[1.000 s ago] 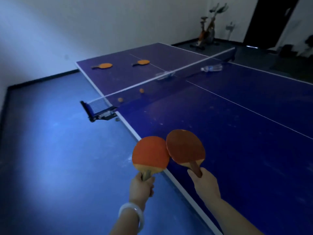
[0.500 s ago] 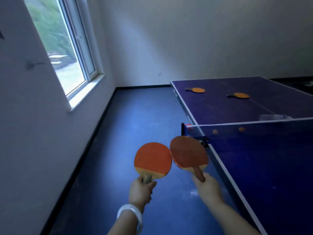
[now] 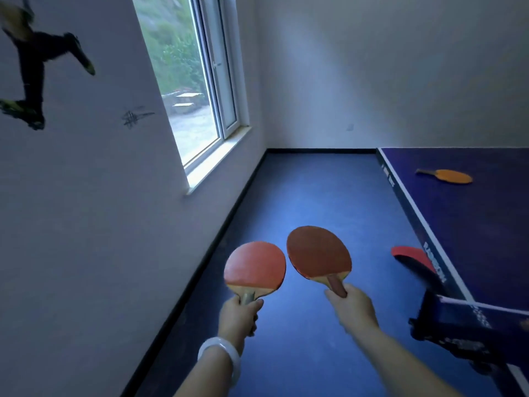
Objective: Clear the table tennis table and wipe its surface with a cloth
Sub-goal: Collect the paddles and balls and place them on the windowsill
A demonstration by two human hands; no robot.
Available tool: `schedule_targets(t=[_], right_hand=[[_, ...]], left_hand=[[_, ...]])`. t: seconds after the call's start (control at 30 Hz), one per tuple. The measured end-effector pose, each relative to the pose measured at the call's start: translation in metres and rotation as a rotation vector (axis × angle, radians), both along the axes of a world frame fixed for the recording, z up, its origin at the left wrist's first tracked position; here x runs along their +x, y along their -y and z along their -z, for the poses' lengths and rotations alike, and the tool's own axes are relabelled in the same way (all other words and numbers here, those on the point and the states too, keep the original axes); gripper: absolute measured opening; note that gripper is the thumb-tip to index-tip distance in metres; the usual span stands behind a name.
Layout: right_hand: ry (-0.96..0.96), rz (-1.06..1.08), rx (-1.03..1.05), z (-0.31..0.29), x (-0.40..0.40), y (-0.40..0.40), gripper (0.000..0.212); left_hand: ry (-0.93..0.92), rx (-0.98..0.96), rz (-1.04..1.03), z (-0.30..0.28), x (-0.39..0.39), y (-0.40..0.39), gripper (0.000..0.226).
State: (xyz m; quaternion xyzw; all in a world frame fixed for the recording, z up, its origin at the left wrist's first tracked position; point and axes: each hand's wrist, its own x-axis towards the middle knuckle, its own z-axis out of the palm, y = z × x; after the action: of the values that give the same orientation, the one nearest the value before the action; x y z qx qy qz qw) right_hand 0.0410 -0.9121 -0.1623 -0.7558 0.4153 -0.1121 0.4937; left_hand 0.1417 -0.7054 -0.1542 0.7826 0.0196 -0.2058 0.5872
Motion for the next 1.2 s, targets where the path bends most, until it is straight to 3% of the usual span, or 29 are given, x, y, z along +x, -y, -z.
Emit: schedule_targets(t=[0.33,0.63,0.9,1.2], right_hand=[[-0.073,-0.170,-0.043,0.015,0.243,0.045,0.022],[-0.120,-0.204,-0.076,0.001,0.450,0.090,0.020],[-0.149,-0.221,-0.074,0.006,0.601,0.165,0.023],[-0.141,-0.402,-0.098,0.028,0.811,0.276,0.031]], left_hand=[[-0.037,-0.011,-0.203,0.026,0.198,0.026,0.018],[-0.023,-0.032,-0.192,0.037,0.425,0.071,0.018],[-0.001,-0.034,-0.175,0.036,0.578,0.146,0.019],[-0.013,-0.056,-0.341,0.032,0.725,0.244,0.019]])
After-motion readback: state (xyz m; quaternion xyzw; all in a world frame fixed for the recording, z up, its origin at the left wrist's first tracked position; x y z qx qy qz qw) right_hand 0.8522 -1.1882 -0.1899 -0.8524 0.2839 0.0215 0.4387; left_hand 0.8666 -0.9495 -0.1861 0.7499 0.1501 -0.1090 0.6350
